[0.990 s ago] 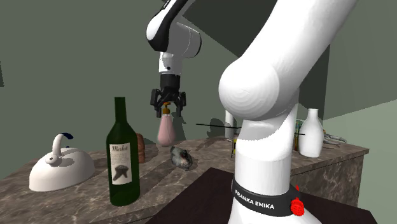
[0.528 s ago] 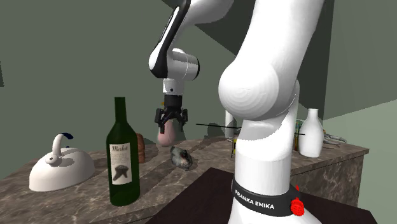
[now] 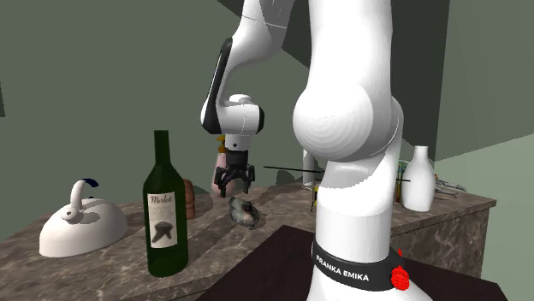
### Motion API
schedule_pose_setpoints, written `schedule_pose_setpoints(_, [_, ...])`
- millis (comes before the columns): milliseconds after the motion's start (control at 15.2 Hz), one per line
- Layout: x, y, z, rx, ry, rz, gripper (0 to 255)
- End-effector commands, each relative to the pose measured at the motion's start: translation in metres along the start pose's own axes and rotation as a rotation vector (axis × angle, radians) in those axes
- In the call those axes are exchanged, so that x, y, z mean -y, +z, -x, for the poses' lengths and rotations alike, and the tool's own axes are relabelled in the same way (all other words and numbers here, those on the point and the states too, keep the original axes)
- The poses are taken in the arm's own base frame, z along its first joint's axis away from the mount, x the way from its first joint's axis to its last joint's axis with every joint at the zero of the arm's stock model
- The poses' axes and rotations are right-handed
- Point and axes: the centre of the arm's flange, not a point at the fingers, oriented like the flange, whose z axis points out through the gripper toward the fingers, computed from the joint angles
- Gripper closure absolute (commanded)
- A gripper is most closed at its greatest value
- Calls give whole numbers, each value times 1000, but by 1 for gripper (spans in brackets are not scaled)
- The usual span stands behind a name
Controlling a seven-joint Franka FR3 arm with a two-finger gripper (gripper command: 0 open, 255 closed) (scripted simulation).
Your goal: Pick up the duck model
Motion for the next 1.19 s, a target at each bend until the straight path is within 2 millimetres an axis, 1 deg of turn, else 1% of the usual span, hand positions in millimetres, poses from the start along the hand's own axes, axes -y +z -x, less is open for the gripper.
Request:
schedule_pose_setpoints(0, [-7, 15, -1, -3, 4, 1, 0])
schedule_pose_setpoints(330, [-9, 41, 0, -3, 4, 1, 0])
schedule_pose_setpoints(396, [-9, 44, 0, -3, 4, 1, 0])
schedule_pose_setpoints(528, [-9, 44, 0, -3, 4, 1, 0])
schedule_pose_setpoints(594, [-9, 44, 0, -3, 4, 1, 255])
schedule_pose_setpoints(1122, [-9, 44, 0, -3, 4, 1, 255])
